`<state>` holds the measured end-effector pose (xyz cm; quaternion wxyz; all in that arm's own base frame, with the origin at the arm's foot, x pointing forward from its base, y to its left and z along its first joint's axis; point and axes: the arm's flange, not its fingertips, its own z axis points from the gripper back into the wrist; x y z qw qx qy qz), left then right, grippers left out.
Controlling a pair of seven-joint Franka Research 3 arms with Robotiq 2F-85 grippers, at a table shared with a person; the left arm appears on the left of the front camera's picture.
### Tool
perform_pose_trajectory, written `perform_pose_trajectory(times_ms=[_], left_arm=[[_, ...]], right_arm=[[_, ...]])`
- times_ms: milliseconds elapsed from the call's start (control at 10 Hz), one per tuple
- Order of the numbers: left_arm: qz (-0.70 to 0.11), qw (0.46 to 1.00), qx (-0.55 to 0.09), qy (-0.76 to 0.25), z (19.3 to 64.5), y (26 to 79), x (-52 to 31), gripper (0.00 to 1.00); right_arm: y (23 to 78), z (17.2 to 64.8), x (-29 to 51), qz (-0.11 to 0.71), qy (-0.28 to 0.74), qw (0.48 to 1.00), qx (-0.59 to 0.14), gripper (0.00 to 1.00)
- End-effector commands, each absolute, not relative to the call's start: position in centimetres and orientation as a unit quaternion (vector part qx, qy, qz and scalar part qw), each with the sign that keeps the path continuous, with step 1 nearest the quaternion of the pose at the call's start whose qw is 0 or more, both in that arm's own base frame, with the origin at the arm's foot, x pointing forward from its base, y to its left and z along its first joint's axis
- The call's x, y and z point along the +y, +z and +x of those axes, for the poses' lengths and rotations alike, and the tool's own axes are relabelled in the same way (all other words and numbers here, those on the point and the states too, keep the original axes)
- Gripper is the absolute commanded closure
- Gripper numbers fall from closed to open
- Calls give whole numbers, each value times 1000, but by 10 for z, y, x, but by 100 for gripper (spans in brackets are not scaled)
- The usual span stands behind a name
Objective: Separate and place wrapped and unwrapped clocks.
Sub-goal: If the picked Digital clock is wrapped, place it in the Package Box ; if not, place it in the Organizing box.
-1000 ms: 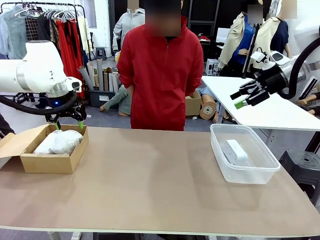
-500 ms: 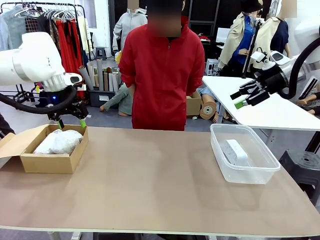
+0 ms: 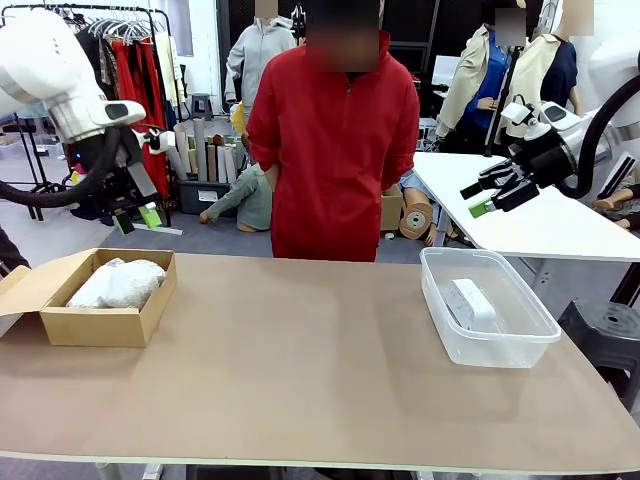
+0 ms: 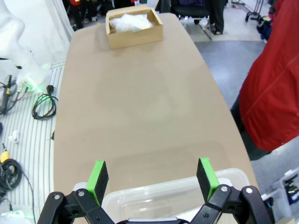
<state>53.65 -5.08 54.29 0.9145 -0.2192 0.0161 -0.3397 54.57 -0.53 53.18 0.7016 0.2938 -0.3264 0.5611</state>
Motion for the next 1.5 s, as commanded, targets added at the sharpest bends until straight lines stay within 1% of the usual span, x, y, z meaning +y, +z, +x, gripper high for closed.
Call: perform_pose_trajectory(times_ms=[0, 200, 300, 400, 500, 600, 800, 900, 1000, 1200, 1300, 1400], left_arm=[[-196, 868, -49, -453, 536, 557, -48, 0], [-148, 818, -140, -538, 537, 570, -51, 0], [-144, 789, -166, -574, 537, 572, -54, 0], [-155, 773, -190, -585, 537, 573, -55, 0], [-197, 784, -221, -546, 544, 576, -47, 0], [-122, 798, -158, -569, 549, 590, -59, 0], [-122, 798, -158, -569, 549, 590, -59, 0], [-136, 792, -182, -567, 551, 586, -58, 0], [-191, 770, -175, -583, 564, 565, -54, 0], [-214, 742, -177, -610, 580, 544, -40, 0], [-221, 716, -195, -633, 581, 539, -36, 0], [-203, 676, -215, -675, 580, 539, -33, 0]], right_arm=[[534, 545, -4, 293, 562, 700, -328, 0], [534, 545, -4, 293, 562, 700, -328, 0], [534, 545, -4, 293, 562, 700, -328, 0], [534, 545, -4, 293, 562, 700, -328, 0], [534, 545, -4, 293, 562, 700, -328, 0], [534, 545, -4, 293, 562, 700, -328, 0], [534, 545, -4, 293, 562, 700, -328, 0], [534, 545, -4, 293, 562, 700, -328, 0], [534, 545, -4, 293, 562, 700, -328, 0], [534, 545, -4, 293, 562, 700, -328, 0], [534, 545, -4, 293, 562, 700, -328, 0], [534, 545, -4, 293, 562, 700, -328, 0]])
